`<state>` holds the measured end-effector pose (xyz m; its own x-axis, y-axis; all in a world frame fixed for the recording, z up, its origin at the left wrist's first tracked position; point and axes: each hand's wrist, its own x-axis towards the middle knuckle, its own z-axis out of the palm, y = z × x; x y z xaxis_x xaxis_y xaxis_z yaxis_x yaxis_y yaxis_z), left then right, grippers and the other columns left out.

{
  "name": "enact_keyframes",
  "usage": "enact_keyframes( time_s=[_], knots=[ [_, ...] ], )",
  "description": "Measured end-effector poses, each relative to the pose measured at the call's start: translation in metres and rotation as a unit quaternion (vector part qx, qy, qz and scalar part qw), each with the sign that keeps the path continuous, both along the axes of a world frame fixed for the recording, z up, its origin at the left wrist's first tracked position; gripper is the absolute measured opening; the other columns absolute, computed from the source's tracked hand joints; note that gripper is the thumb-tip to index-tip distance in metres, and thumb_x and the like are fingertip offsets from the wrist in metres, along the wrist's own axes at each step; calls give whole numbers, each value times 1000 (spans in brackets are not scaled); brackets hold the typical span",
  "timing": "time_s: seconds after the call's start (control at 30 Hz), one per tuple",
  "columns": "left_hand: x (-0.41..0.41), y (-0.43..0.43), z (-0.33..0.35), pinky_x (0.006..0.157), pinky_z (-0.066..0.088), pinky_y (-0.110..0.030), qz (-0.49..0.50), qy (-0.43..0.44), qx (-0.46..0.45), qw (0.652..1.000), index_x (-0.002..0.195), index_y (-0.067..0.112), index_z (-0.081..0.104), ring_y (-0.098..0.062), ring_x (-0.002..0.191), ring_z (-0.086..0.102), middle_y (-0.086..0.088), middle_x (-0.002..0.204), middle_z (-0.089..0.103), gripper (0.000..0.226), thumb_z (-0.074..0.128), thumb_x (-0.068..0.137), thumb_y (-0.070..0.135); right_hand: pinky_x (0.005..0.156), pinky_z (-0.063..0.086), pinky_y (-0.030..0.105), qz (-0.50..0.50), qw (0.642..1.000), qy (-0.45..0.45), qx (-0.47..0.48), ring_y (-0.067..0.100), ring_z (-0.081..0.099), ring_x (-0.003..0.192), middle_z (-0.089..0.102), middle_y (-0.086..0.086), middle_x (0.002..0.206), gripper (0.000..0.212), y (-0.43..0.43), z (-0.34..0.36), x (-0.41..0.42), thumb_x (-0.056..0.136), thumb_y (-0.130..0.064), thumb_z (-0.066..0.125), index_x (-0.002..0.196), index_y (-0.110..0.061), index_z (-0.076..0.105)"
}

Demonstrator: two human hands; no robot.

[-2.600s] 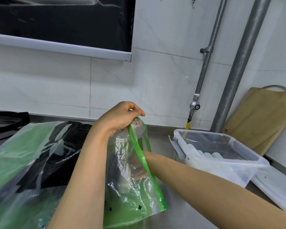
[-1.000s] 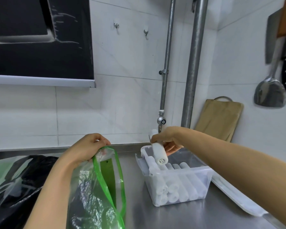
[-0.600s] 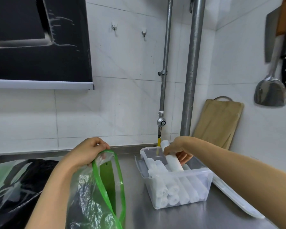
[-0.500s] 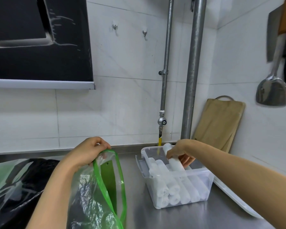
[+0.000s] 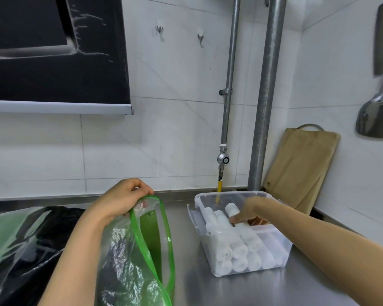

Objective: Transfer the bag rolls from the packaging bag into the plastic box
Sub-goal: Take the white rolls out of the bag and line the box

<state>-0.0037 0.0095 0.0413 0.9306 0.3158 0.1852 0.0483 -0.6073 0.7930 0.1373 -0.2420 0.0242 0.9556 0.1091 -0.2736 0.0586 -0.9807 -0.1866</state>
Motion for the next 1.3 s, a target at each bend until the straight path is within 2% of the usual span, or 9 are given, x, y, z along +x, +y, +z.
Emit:
enact_keyframes(
  time_s=[0.2, 0.4, 0.6, 0.7, 0.77, 0.93, 1.0, 1.13, 1.3],
  knots=[
    [0, -1, 0, 46, 31, -23, 0, 2, -4, 1000, 94, 16, 64, -7, 51, 45, 5, 70, 60, 19, 46, 97, 22, 101, 41, 26, 10, 1000, -16, -22, 20, 55, 116, 58, 6, 123, 54, 0, -4, 2, 92, -46, 51, 130, -7, 51],
    [0, -1, 0, 47, 31, -23, -2, 7, 3, 1000, 94, 17, 63, -8, 49, 43, 3, 72, 61, 20, 45, 97, 22, 102, 42, 27, 20, 999, -18, -35, 20, 54, 120, 56, 7, 131, 52, -1, -5, 5, 92, -41, 54, 131, -7, 50],
    [-1, 0, 0, 46, 32, -23, 1, 5, -5, 1000, 94, 17, 64, -4, 44, 45, 4, 71, 61, 20, 45, 97, 22, 97, 43, 24, 15, 999, -32, -28, 14, 50, 95, 54, 3, 106, 50, -1, -8, 8, 91, -44, 55, 127, -9, 54],
    [-3, 0, 0, 50, 32, -25, -1, 5, -14, 1000, 93, 17, 64, -10, 50, 43, 1, 72, 63, 20, 45, 97, 21, 82, 45, 21, -1, 1000, -18, 0, 14, 53, 90, 61, 3, 106, 38, -2, -6, 9, 90, -42, 57, 113, -11, 58],
    [-3, 1, 1, 49, 32, -24, 2, 2, -14, 1000, 95, 16, 64, -10, 50, 44, 1, 72, 63, 20, 45, 97, 21, 80, 47, 22, -16, 999, -1, 33, 14, 57, 89, 65, 3, 113, 29, -2, -4, 12, 90, -39, 60, 100, -11, 57],
    [-5, 2, 4, 40, 30, -18, 4, -11, -11, 1000, 99, 12, 64, 3, 34, 42, 9, 70, 61, 21, 44, 97, 18, 81, 56, 32, -45, 989, -6, 137, 21, 61, 83, 63, 10, 96, 28, 3, 10, 14, 87, -27, 67, 98, -2, 61],
    [-7, 3, 4, 42, 29, -18, 7, -16, -13, 1000, 99, 12, 65, -1, 40, 43, 9, 67, 60, 22, 44, 97, 19, 74, 56, 31, -36, 987, -10, 154, 21, 61, 80, 63, 10, 92, 23, 7, 17, 12, 88, -25, 66, 81, -4, 57],
    [-11, 6, 6, 46, 29, -22, 9, -29, -21, 999, 99, 13, 65, -13, 58, 44, 9, 68, 58, 22, 45, 97, 20, 60, 50, 24, -6, 979, 2, 205, 13, 56, 63, 60, 4, 75, 20, 22, 30, 4, 89, -21, 63, 75, -8, 57],
    [-14, 10, 8, 46, 29, -24, 7, -31, -22, 999, 97, 17, 66, -12, 50, 36, -10, 84, 64, 21, 45, 97, 22, 59, 53, 23, 39, 965, 34, 258, 12, 59, 61, 64, 3, 75, 17, 51, 39, -13, 89, -20, 64, 79, -7, 61]
  ],
)
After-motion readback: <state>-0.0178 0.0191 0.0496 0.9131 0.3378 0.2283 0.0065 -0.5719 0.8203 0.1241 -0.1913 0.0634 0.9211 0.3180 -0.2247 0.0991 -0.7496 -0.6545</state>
